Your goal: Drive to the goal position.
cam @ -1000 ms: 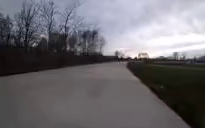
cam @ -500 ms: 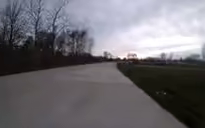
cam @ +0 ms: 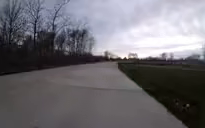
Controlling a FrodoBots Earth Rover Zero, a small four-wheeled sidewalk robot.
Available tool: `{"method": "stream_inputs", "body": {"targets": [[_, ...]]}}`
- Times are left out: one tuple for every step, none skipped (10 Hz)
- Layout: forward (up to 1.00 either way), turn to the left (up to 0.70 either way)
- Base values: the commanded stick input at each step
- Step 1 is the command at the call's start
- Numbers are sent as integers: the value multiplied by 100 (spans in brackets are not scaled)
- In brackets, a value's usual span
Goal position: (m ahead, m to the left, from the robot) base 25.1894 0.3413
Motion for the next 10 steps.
{"method": "stream_inputs", "body": {"targets": [[100,0],[100,0],[100,0],[100,0],[100,0],[100,0],[100,0],[100,0],[100,0],[100,0]]}}
